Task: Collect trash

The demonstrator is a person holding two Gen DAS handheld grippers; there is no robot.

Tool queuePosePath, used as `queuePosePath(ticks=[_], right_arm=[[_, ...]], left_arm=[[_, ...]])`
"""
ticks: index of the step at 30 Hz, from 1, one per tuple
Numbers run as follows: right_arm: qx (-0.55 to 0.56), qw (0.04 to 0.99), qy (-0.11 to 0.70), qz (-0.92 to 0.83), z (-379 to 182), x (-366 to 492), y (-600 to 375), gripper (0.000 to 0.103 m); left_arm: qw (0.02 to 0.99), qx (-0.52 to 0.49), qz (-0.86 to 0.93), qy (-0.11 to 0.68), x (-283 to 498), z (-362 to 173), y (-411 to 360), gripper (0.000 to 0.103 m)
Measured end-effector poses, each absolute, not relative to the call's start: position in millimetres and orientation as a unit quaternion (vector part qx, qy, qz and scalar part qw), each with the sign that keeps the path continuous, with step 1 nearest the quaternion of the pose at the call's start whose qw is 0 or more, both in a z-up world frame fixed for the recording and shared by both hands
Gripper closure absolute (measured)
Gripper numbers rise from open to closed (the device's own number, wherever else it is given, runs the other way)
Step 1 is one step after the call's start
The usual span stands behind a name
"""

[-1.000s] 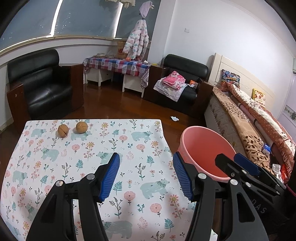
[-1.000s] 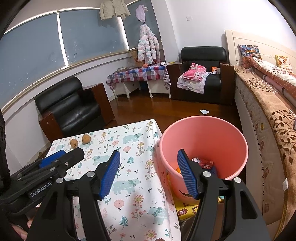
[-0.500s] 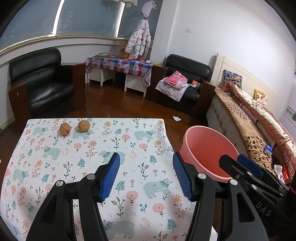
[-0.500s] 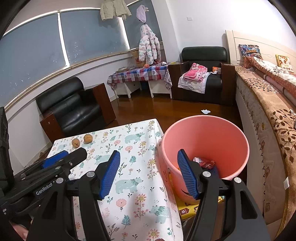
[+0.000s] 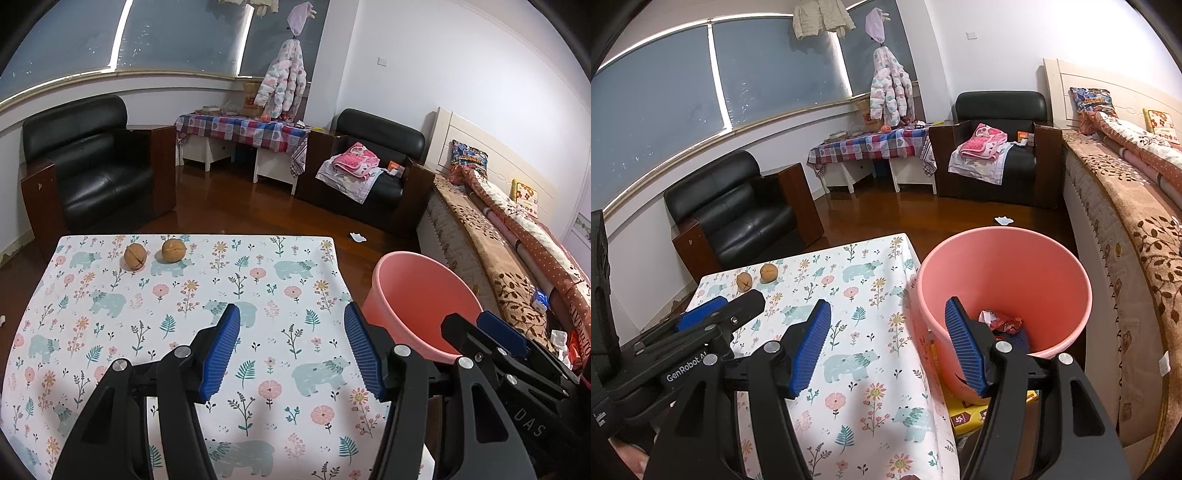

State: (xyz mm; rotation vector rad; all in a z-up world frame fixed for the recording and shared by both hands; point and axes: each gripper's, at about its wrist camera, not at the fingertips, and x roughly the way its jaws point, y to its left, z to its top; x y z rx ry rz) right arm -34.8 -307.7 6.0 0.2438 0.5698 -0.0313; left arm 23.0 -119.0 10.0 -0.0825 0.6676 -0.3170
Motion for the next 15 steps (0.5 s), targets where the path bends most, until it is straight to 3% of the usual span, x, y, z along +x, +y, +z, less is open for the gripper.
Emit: queuePosePath(ticks=[15], right_arm=[[0.122,0.951,0.285,-0.014,0.5,-33.9,-306.2,0.038]], left_arm=[[0.931,-0.040,-0.154,0.328,22.5,8.4,-119.2,0.045]])
